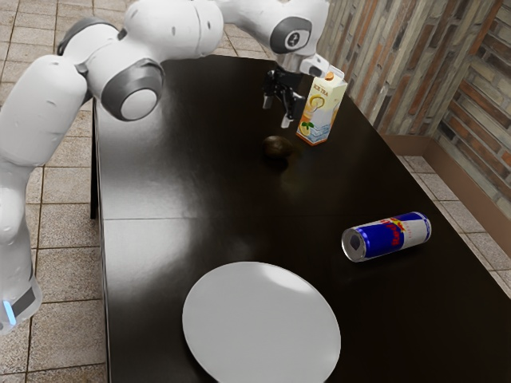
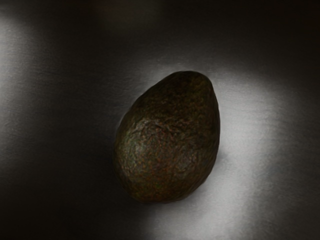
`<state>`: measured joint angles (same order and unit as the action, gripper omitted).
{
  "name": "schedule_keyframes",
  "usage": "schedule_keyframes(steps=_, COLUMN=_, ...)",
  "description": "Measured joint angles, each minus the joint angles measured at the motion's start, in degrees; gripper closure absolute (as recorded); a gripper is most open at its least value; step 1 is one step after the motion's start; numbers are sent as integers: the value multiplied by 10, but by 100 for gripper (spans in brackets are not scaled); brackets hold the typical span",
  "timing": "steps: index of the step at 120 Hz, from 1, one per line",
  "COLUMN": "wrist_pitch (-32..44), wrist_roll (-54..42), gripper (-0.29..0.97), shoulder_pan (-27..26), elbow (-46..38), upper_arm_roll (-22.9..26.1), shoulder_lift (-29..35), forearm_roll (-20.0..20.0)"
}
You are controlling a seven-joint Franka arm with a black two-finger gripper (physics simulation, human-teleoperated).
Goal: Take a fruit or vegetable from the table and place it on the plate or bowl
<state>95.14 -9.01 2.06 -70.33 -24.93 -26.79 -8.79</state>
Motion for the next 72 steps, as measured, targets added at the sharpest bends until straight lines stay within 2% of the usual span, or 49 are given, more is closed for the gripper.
schedule_keyframes(steps=51, wrist_pitch=57, wrist_roll=-14, gripper=0, shoulder_pan=1, elbow=-38, upper_arm_roll=1, shoulder_lift=-2, forearm_roll=-13)
schedule_keyframes(steps=72, wrist_pitch=73, wrist_roll=-17, gripper=0, shoulder_pan=1, elbow=-49, upper_arm_roll=18, shoulder_lift=-12, forearm_roll=-15)
